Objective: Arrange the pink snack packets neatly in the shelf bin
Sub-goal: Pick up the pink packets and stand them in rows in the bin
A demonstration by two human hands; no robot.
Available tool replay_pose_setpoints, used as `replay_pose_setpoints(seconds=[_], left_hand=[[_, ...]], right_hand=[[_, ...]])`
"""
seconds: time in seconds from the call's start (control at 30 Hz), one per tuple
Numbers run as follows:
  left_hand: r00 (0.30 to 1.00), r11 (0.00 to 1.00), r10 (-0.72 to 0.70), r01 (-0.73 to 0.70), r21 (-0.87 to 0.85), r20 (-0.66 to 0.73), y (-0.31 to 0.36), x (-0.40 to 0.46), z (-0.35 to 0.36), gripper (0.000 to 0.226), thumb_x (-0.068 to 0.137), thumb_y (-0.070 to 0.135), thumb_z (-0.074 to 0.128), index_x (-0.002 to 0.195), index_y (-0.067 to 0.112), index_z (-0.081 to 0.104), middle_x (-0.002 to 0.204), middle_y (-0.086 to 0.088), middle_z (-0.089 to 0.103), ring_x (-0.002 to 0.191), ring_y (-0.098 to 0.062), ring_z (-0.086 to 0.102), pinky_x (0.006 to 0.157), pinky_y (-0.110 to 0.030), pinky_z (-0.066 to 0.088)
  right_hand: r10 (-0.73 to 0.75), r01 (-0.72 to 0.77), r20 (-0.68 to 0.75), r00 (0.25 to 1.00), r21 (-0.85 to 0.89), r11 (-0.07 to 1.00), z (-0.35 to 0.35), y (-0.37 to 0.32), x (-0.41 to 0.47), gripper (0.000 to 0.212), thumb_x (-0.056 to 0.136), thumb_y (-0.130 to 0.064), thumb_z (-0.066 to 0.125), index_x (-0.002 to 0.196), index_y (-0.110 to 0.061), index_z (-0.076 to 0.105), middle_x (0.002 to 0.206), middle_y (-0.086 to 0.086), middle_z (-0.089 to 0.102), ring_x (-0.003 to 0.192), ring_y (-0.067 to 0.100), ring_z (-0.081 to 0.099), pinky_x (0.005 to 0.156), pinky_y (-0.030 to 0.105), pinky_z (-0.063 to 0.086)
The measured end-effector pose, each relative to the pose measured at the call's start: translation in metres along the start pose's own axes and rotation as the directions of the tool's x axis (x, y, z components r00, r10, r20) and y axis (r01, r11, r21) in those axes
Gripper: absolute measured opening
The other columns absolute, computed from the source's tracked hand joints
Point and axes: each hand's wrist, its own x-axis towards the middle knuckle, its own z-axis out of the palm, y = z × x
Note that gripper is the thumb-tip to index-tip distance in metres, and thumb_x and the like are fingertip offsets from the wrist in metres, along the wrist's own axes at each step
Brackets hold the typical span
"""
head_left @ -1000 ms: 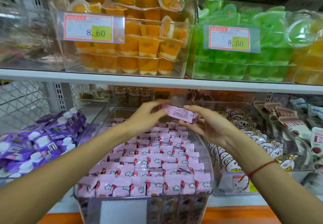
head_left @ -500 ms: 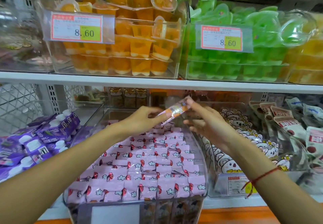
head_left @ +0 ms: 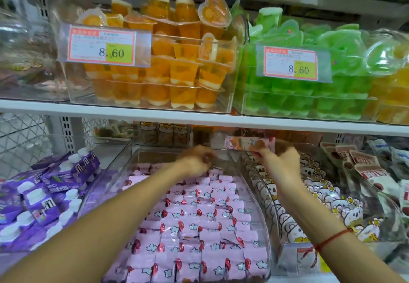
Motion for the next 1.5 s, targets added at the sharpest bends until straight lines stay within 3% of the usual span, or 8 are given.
replay_pose_setpoints(seconds=[0.2,0.37,0.7,0.93,1.1,1.23,1.33,1.5], left_hand=[[0.985,0.945,0.014,-0.069,0.319,0.171,-0.01,0.018,0.006,0.034,0.101,0.031,0.03,0.11,0.017,0.06,0.097,-0.003,0.061,0.078,-0.014,0.054,0.066,-0.025,0.039],[0.984,0.943,-0.024,-0.036,0.33,0.176,-0.033,0.012,0.001,0.036,0.101,0.036,0.028,0.115,0.025,0.06,0.089,0.006,0.062,0.07,-0.008,0.056,0.061,-0.022,0.039],[0.998,0.978,0.058,-0.058,0.2,0.008,-0.024,0.014,0.001,0.034,0.099,0.015,0.041,0.127,0.03,0.053,0.118,-0.001,0.061,0.094,-0.018,0.058,0.08,-0.032,0.048],[0.985,0.964,0.069,-0.107,0.243,0.16,-0.012,0.009,0.016,0.034,0.1,0.021,0.036,0.129,0.025,0.053,0.124,-0.003,0.057,0.103,-0.02,0.057,0.09,-0.037,0.049],[0.934,0.94,-0.026,-0.098,0.327,0.357,-0.012,0.019,0.006,0.039,0.101,0.014,0.034,0.138,0.018,0.045,0.142,-0.008,0.045,0.125,-0.023,0.046,0.107,-0.041,0.036],[0.988,0.993,-0.056,0.041,0.109,0.145,-0.013,0.019,0.001,0.038,0.096,0.003,0.041,0.127,0.021,0.054,0.134,-0.002,0.051,0.119,-0.02,0.051,0.101,-0.038,0.043],[0.998,0.966,-0.055,0.06,0.25,-0.026,-0.02,0.02,0.002,0.031,0.095,0.017,0.051,0.122,0.029,0.059,0.129,0.006,0.057,0.113,-0.017,0.054,0.095,-0.033,0.046],[0.999,0.902,0.031,-0.015,0.431,-0.03,-0.017,0.027,0.0,0.026,0.09,0.035,0.06,0.115,0.026,0.065,0.12,0.005,0.063,0.108,-0.019,0.057,0.089,-0.032,0.048]], right_hand=[[-0.306,0.332,0.131,0.943,-0.34,0.88,0.008,0.007,0.015,0.022,0.081,-0.017,0.073,0.099,-0.007,0.066,0.095,0.011,0.071,0.092,0.029,0.066,0.084,0.046,0.052],[-0.431,0.656,0.498,0.753,-0.514,0.552,0.019,0.01,0.032,0.034,0.081,-0.012,0.071,0.111,-0.009,0.056,0.102,0.008,0.067,0.092,0.026,0.064,0.073,0.023,0.043],[0.163,0.604,0.615,0.772,-0.789,0.114,0.054,0.023,0.046,0.018,0.088,-0.029,0.059,0.099,-0.019,0.067,0.105,0.003,0.059,0.102,0.024,0.057,0.092,0.033,0.046],[-0.101,0.56,0.574,0.813,-0.721,0.407,0.014,0.019,0.003,0.027,0.091,-0.016,0.049,0.116,-0.015,0.057,0.102,0.011,0.065,0.089,0.029,0.062,0.077,0.036,0.052],[-0.264,0.527,0.468,0.843,-0.624,0.577,-0.017,0.025,-0.031,0.025,0.09,-0.016,0.051,0.109,-0.022,0.068,0.075,-0.007,0.066,0.055,0.0,0.051,0.055,0.02,0.041],[-0.31,0.547,0.463,0.83,-0.572,0.612,-0.019,0.028,-0.036,0.023,0.091,-0.016,0.05,0.094,-0.023,0.072,0.067,-0.008,0.064,0.053,0.002,0.049,0.052,0.02,0.036],[-0.361,0.577,0.48,0.8,-0.448,0.683,-0.025,0.03,-0.039,0.028,0.091,-0.015,0.045,0.087,-0.02,0.072,0.076,-0.005,0.065,0.064,0.003,0.055,0.057,0.021,0.041],[-0.433,0.797,0.679,0.593,-0.417,0.437,-0.043,0.043,-0.046,0.02,0.087,-0.013,0.055,0.105,-0.015,0.064,0.091,-0.013,0.058,0.087,0.01,0.051,0.07,0.019,0.04]])
